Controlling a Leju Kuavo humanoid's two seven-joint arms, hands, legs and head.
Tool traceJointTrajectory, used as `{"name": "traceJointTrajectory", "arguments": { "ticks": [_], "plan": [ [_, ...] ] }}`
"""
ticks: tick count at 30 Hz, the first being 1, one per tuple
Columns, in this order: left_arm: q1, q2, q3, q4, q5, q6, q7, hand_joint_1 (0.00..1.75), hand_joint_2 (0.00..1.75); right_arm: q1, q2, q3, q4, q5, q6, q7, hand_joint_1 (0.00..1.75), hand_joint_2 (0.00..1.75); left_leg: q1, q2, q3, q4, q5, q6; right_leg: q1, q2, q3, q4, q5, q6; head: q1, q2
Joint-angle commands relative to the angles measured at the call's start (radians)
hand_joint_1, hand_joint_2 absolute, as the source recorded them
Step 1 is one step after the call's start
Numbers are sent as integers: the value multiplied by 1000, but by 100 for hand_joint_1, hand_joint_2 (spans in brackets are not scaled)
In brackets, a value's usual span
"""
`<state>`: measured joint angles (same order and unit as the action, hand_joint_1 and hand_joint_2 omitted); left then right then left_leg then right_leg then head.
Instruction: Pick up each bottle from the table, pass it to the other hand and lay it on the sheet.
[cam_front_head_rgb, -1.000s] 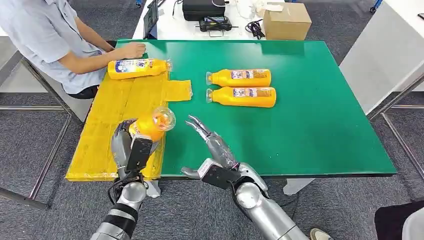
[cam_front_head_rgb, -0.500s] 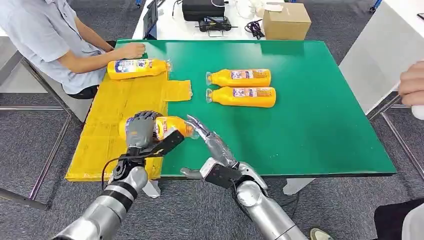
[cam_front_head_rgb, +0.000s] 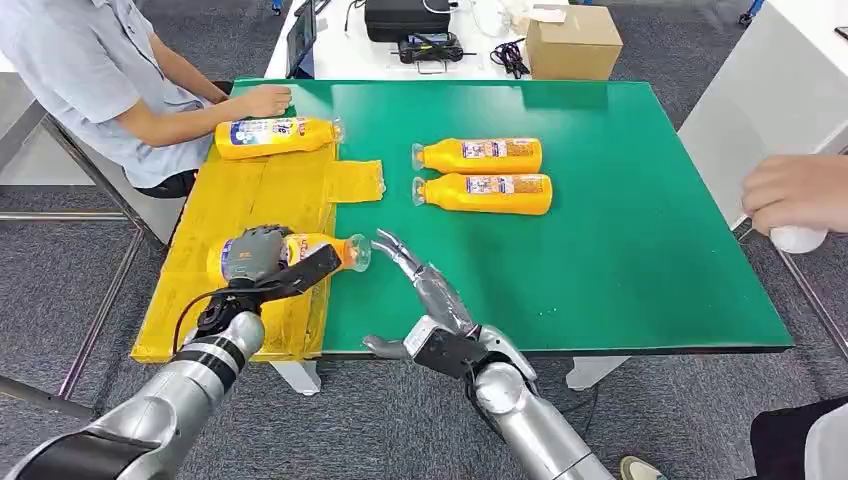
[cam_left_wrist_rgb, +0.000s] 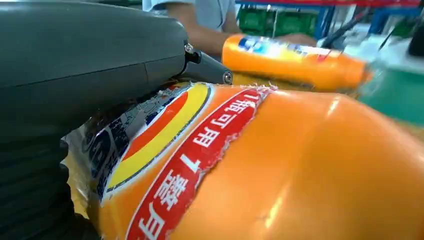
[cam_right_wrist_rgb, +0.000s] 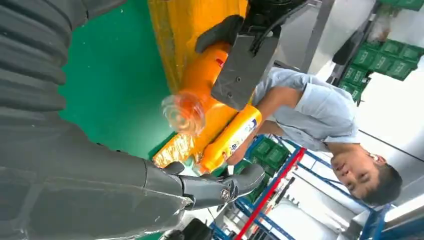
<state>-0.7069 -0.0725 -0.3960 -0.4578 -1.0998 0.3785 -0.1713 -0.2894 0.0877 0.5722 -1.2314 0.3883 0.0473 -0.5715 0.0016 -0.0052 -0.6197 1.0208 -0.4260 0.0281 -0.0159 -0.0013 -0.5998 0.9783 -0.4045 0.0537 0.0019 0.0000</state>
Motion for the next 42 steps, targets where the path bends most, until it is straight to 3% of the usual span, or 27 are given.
{"name": "traceJointTrajectory", "arguments": {
  "ticks": [1,26,27,28,30,31,32,33,42],
  "plan": [
    [-70,60,-30,165,-27,-97,39,175,175,-15,-1,-8,40,-9,9,-14,0,175,1,2,5,0,-2,-2,1,2,4,0,-1,-2,0,0],
    [-23,53,-41,196,-54,-172,51,175,175,-29,4,-6,65,-16,9,-23,0,175,0,4,9,-2,-1,-1,0,4,6,0,0,-2,0,0],
    [-20,51,-37,199,-51,-177,57,169,175,-31,5,-6,69,-16,9,-23,0,175,0,5,10,-3,-2,-2,1,4,7,0,-1,-3,0,0],
    [-16,51,-40,199,-55,-185,64,145,175,-34,7,-6,78,-17,10,-23,0,175,0,4,10,-2,-1,-1,0,4,7,0,0,-2,0,0],
    [-11,48,-36,208,-54,-209,75,138,175,-37,8,-7,88,-20,11,-24,0,175,0,4,9,-3,-1,-1,0,4,6,0,0,-2,0,0],
    [-8,49,-38,207,-56,-216,80,70,175,-39,9,-8,91,-22,12,-25,0,175,0,5,11,-3,-2,-2,0,4,8,-1,0,-2,0,0],
    [-6,50,-34,210,-53,-224,86,80,175,-40,10,-9,94,-23,12,-26,0,175,0,5,12,-3,-2,-2,0,5,9,-1,0,-3,0,0],
    [-2,52,-33,209,-55,-233,95,112,175,-42,11,-9,98,-25,13,-27,0,175,0,5,11,-3,-2,-2,0,4,8,-1,0,-2,0,0],
    [2,55,-32,208,-57,-232,98,106,175,-42,11,-9,100,-25,13,-27,0,175,-1,5,12,-3,-1,-2,0,4,9,0,0,-2,0,0]
  ]
}}
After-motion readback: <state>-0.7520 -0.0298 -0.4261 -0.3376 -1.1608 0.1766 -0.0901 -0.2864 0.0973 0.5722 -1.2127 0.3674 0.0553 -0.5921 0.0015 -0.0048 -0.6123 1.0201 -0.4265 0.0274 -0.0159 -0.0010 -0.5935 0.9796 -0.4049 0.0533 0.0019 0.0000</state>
